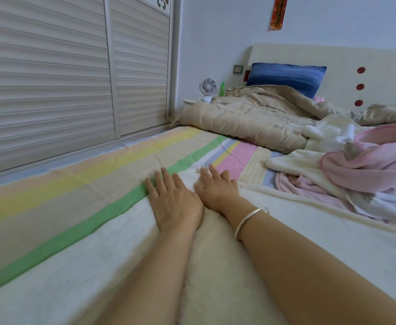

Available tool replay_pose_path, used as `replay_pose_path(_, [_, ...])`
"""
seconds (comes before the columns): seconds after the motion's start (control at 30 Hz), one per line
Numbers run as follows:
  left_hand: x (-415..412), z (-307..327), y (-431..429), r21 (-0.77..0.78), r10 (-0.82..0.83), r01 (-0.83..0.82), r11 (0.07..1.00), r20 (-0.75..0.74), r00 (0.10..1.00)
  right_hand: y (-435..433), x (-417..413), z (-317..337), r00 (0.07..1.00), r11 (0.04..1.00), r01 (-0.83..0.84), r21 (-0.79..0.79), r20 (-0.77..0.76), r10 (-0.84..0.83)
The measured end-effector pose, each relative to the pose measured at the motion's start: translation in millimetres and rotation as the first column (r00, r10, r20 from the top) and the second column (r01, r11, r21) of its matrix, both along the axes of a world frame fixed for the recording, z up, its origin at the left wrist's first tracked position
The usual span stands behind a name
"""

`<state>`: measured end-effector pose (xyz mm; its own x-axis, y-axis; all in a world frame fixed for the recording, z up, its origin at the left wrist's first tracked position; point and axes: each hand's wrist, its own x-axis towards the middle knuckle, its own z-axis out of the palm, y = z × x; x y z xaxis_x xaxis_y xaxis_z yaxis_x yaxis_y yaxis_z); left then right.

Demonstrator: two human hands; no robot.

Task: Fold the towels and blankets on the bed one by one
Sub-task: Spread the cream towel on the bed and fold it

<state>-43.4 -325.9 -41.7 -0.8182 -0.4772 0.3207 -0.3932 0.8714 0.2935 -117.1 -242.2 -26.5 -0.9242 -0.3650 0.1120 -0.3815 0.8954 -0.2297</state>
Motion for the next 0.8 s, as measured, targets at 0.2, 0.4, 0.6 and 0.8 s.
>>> replay_pose_path(0.2, [33,19,-4,0.024,-0.163,0.205,0.978,-0.523,0.836,43,93,5,0.996,0.996,-0.085,-0.014,0.033,0.085])
replay_pose_path(0.4, [160,24,-22,0.115,-0.160,0.157,0.981,0.018,0.987,51,239,27,0.976,0.981,-0.144,0.132,0.181,0.119])
replay_pose_path(0.6, [307,39,-89,-0.042,-0.245,0.300,0.953,0.473,0.846,-10,352,21,0.955,0.960,-0.245,0.134,0.203,0.215])
replay_pose_path(0.8, [422,37,-172,0.039,-0.046,0.035,0.999,0.297,0.954,-60,462,21,0.905,0.909,-0.403,0.103,0.192,0.379])
